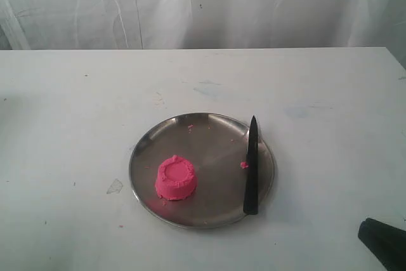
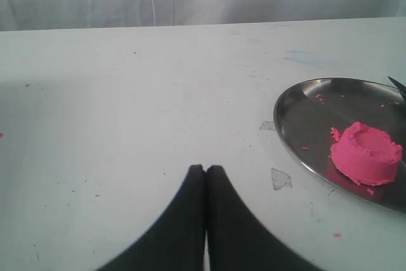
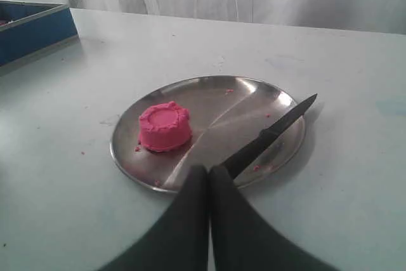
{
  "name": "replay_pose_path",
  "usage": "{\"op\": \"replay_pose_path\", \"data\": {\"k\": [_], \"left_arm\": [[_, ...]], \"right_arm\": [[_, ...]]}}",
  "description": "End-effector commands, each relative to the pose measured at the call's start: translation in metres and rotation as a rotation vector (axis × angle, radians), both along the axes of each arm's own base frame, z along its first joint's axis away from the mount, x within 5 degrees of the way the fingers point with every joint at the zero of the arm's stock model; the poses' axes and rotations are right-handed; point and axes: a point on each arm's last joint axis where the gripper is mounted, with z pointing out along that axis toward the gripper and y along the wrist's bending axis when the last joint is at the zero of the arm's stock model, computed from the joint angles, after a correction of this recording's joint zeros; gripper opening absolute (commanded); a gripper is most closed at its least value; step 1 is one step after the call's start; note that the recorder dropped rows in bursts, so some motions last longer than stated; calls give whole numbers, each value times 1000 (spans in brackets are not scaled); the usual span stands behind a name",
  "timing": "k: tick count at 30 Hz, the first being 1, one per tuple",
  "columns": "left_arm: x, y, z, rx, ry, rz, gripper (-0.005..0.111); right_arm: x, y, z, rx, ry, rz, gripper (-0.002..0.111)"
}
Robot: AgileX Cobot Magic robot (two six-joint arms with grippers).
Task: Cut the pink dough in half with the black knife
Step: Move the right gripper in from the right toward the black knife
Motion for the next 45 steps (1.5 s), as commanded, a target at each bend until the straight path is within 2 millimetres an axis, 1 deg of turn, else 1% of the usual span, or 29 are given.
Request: {"op": "replay_pose_path", "data": {"k": [1, 3, 5, 7, 9, 11, 14, 16, 18, 21, 23, 24, 26, 29, 34, 40, 42, 45], "left_arm": [[0, 0, -2, -6, 6, 2, 0], [0, 0, -2, -6, 6, 2, 0], [0, 0, -2, -6, 6, 2, 0], [0, 0, -2, -6, 6, 2, 0], [0, 0, -2, -6, 6, 2, 0], [0, 0, -2, -6, 6, 2, 0], [0, 0, -2, -6, 6, 2, 0], [0, 0, -2, -6, 6, 2, 0], [0, 0, -2, -6, 6, 2, 0], [0, 0, -2, -6, 6, 2, 0], [0, 0, -2, -6, 6, 2, 0], [0, 0, -2, -6, 6, 2, 0], [0, 0, -2, -6, 6, 2, 0], [0, 0, -2, -6, 6, 2, 0], [0, 0, -2, -6, 6, 2, 0], [0, 0, -2, -6, 6, 2, 0], [0, 0, -2, -6, 6, 2, 0], [0, 0, -2, -6, 6, 2, 0]], "right_arm": [[1, 0, 4, 4, -64, -1, 0], [1, 0, 9, 35, -105, -1, 0], [1, 1, 18, 96, -186, 0, 0], [0, 0, 28, 187, -260, 0, 0], [-1, 0, 36, 294, -283, 2, 0], [-2, -1, 39, 407, -251, 8, 0], [-2, -1, 39, 572, -122, 17, 0], [-2, -1, 41, 656, -72, 25, 0], [-2, -2, 44, 674, -98, 33, 0], [-3, -2, 46, 737, -80, 36, 0], [-2, -2, 42, 728, -33, 24, 0], [0, -1, 38, 721, 23, 9, 0], [1, 0, 37, 694, 108, -16, 0], [3, 3, 42, 611, 186, -41, 0], [12, 10, 50, 450, 263, -73, 0], [32, 25, 55, 297, 414, -119, 1], [40, 31, 53, 246, 470, -136, 4], [52, 41, 49, 119, 536, -142, 17]]}}
